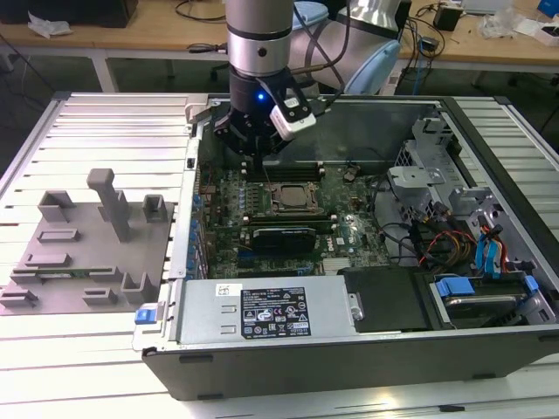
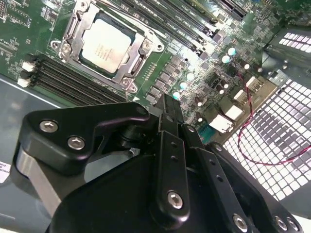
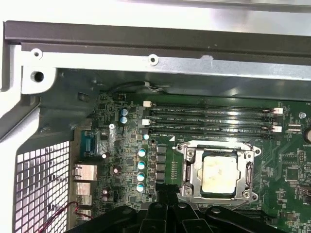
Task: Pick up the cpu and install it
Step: 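Install the first cpu locking lever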
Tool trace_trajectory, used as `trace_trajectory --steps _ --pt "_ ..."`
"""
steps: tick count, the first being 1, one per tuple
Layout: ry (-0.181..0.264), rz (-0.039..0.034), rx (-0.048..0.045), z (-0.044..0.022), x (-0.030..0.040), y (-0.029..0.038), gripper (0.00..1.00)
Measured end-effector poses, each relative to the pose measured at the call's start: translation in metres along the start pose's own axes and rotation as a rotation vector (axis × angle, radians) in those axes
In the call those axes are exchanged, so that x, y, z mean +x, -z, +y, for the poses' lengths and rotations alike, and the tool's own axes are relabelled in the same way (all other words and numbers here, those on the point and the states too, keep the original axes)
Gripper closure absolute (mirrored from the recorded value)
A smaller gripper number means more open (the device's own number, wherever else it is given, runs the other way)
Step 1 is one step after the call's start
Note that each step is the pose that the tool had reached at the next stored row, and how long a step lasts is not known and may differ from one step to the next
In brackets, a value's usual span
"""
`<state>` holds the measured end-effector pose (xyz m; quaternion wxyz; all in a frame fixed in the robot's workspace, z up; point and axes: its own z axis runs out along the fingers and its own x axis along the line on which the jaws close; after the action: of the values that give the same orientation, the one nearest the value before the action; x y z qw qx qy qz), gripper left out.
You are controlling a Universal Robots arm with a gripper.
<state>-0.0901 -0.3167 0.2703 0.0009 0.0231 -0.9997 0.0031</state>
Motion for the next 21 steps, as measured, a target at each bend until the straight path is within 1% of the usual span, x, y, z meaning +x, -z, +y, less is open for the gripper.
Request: trace_trajectory --steps 1,2,3,4,5,7,8,9,10,12,13,16,21 --pt "0.0 -0.0009 -0.0065 0.0 -0.0001 -0.0002 0.89" --pt "0.0 -0.0027 -0.033 -0.0001 0.0002 -0.0002 0.89" --pt "0.0 -0.0038 -0.0553 -0.0001 0.0007 -0.0005 0.89" --pt "0.0 -0.0048 -0.0731 -0.0001 0.0014 -0.0007 0.89" --pt "0.0 -0.0055 -0.0854 -0.0001 0.0021 -0.0008 0.89" --pt "0.0 -0.0078 -0.1222 -0.0001 0.0044 -0.0012 0.89" --pt "0.0 -0.0084 -0.1312 0.0 0.0051 -0.0013 0.89" --pt "0.0 -0.0095 -0.1487 -0.0001 0.0062 -0.0015 0.89" --pt "0.0 -0.0108 -0.1697 -0.0001 0.0075 -0.0017 0.89" --pt "0.001 -0.0133 -0.2017 -0.0005 0.0095 -0.0024 0.89" --pt "0.0 -0.0143 -0.2147 -0.0014 0.01 -0.0035 0.89" --pt "0.0 -0.0151 -0.2273 -0.0034 0.0101 -0.0062 0.89" --pt "0.0 -0.0154 -0.2406 -0.0066 0.0096 -0.01 0.89"
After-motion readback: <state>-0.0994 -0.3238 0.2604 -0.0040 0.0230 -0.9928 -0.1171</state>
